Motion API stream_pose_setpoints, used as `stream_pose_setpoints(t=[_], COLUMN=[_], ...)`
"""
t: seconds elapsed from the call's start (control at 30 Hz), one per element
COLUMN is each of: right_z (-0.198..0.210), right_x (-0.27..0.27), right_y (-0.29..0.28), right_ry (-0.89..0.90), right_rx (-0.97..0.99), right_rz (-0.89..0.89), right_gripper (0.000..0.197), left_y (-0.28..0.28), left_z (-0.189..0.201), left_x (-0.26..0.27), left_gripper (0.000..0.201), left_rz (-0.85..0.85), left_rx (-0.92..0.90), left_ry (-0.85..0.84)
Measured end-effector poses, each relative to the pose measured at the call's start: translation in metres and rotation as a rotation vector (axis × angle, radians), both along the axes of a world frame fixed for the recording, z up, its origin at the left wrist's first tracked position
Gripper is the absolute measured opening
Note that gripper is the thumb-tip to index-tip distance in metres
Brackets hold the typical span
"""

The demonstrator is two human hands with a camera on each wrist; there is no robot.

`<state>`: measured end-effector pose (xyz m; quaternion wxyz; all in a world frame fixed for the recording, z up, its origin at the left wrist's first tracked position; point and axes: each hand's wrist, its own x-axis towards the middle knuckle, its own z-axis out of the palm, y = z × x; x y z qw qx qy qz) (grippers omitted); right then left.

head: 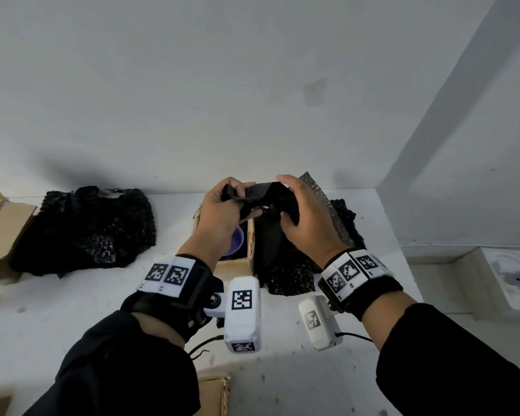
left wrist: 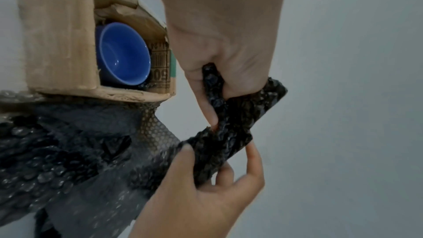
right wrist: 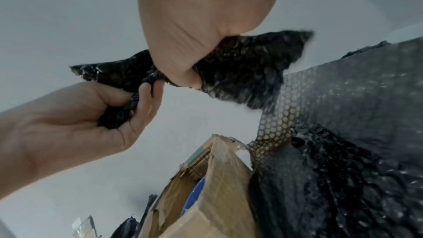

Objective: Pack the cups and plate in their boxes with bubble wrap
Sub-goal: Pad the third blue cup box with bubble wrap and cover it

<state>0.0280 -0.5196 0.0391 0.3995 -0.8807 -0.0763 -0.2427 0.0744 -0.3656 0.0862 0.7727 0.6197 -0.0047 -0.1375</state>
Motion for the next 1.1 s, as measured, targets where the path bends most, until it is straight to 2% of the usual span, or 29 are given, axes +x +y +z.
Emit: stream_pose_setpoints(t=[0.1,0.2,0.3,0.47,0.53,0.63,0.77,0.87,0.93,1.0,1.1], right_z=[0.006,0.011,0.014,0.011,0.009,0.002,-0.006,-0.009,-0.011,-0.014,-0.017], right_x=[0.003,0.01,0.019,0.027,0.028,0.026,0.024,0.026,0.028,0.029,0.031], right_y=[0.008,0.014,0.022,0.042,0.053,0.068,0.084,0.095,0.101,0.105,0.113], right_ry=[-0.02,-0.032,0.035,0.243,0.306,0.352,0.431,0.503,0.594,0.67,0.783], right_rx=[0.024,-0.107,-0.277,-0.586,-0.698,-0.806,-0.855,-0.837,-0.784,-0.758,-0.759], right_rz=[-0.048,-0.011,0.024,0.166,0.203,0.234,0.221,0.216,0.189,0.2,0.231], right_gripper=[0.047,0.032,0.03,0.026,0.027,0.03,0.031,0.029,0.033,0.042,0.044], left_y=[0.024,0.052,0.078,0.101,0.102,0.102,0.101,0.1,0.103,0.108,0.113], left_z=[-0.005,-0.014,-0.02,-0.033,-0.041,-0.049,-0.048,-0.051,-0.056,-0.063,-0.073], left_x=[0.008,0.016,0.017,0.015,0.015,0.014,0.017,0.021,0.024,0.026,0.025], left_gripper=[0.048,0.058,0.056,0.047,0.036,0.027,0.038,0.037,0.03,0.027,0.042], left_rz=[0.017,0.001,-0.051,-0.276,-0.389,-0.483,-0.548,-0.545,-0.463,-0.314,-0.182], left_rx=[0.078,0.288,0.565,1.006,1.094,1.192,1.485,1.498,1.409,1.205,0.857], left_ry=[-0.016,-0.105,-0.196,-0.306,-0.361,-0.348,-0.475,-0.493,-0.486,-0.457,-0.303])
